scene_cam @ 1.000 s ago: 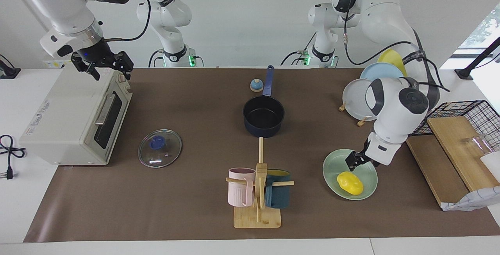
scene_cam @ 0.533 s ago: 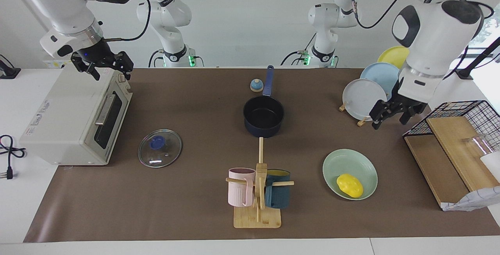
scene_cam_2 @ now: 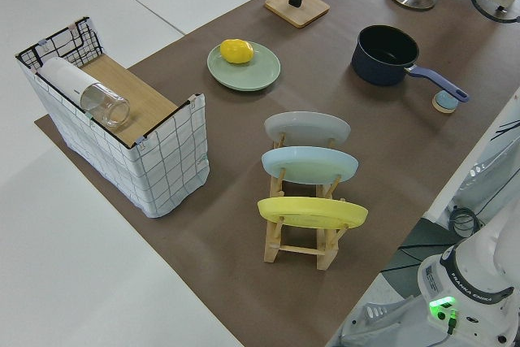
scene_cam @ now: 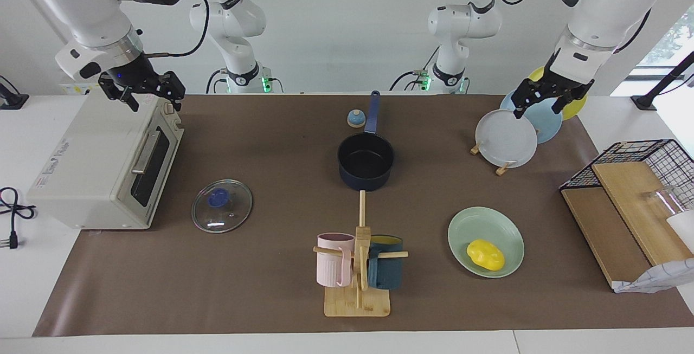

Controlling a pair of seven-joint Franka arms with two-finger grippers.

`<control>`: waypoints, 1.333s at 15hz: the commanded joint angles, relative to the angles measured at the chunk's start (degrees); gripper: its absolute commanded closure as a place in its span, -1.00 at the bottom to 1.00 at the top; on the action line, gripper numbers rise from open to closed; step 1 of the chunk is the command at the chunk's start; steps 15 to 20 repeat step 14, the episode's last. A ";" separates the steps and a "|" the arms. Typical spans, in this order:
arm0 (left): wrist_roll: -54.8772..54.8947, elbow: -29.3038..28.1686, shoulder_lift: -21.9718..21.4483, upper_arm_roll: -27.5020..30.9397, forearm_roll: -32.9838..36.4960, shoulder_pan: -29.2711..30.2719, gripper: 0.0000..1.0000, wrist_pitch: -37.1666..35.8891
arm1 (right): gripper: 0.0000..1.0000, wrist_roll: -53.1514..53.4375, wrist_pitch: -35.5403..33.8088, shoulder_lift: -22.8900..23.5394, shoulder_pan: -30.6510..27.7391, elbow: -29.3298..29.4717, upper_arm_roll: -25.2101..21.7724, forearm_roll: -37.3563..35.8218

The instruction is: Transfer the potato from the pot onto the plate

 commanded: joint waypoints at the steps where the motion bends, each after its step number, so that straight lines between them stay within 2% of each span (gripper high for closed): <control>1: 2.16 -3.42 -2.62 -0.40 0.87 0.09 -1.00 1.22 | -1.00 0.69 0.83 -1.41 -0.67 -1.78 0.24 0.97; 5: 1.73 -0.52 -1.92 -0.32 -3.17 0.27 -1.00 -0.55 | -1.00 0.69 0.92 -1.41 -0.67 -1.78 0.24 0.88; 20: 2.08 -1.13 -2.18 -0.32 -3.09 0.44 -1.00 -1.07 | -1.00 0.69 0.92 -1.41 -0.67 -1.78 0.24 0.97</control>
